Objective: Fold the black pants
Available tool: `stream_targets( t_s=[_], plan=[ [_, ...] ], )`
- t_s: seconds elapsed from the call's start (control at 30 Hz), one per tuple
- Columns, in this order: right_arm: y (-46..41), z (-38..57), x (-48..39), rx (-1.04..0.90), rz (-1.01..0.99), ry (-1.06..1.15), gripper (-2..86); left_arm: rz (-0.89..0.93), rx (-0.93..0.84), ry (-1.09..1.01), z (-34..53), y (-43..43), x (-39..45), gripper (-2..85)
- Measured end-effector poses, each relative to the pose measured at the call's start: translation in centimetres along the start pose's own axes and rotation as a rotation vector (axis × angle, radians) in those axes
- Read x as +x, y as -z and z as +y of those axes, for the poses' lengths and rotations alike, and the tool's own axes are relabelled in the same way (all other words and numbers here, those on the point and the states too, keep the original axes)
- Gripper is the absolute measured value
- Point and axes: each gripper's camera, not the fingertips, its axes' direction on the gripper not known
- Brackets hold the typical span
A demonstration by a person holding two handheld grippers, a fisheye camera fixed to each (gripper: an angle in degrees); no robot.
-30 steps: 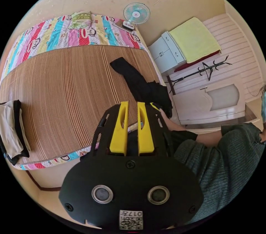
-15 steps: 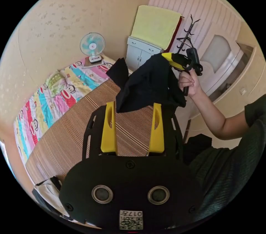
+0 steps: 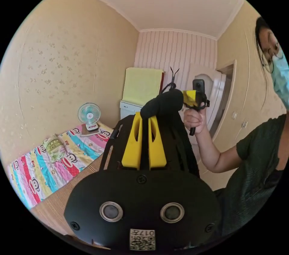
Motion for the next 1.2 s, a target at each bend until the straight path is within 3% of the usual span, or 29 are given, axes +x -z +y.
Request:
stream_targets(
  t_s=[0.13,0.2,0.3,0.5,0.67,0.73,0.87,1.2],
  plan=[
    [2.4,5.8,-5.4,0.062,0.239,0.052,1.9,0.071,0.160,0.051,-2.1,6.0,-0.8,0.1],
    [2.9,11.9,-7.4,0.044,0.550,-0.008,3.1,0.093,0.207,0.040,-3.4,8.5,-0.7,-0.2],
    [1.7,20.7,-7.1,0.000,0.741,-0.146,6.4,0.158,0.268,0.006,-5.4,12.4,-0.7,-0.4],
    [-8.8,33.8,-0.7,-0.153,0.565,-0.309,16.0,0.269,0.306,0.004,-7.0,18.2,-1.2,-0.4],
    [-14.8,32.2,-1.3,0.035,0.311,-0.129,18.8,0.337,0.348,0.079,-5.7,22.3,-2.8,-0.3],
    [-16.0,30.4,-3.5,0.084,0.265,-0.012,17.7,0.312,0.370,0.103,-5.0,24.0,-3.2,-0.3],
    [-17.6,28.1,-7.9,0.172,0.228,0.162,6.5,0.303,0.472,0.169,-3.2,29.2,-5.2,-0.2],
    [-21.1,27.8,-5.8,0.219,0.167,0.029,4.8,0.214,0.556,0.188,-1.1,38.7,-6.2,0.6]
  ],
)
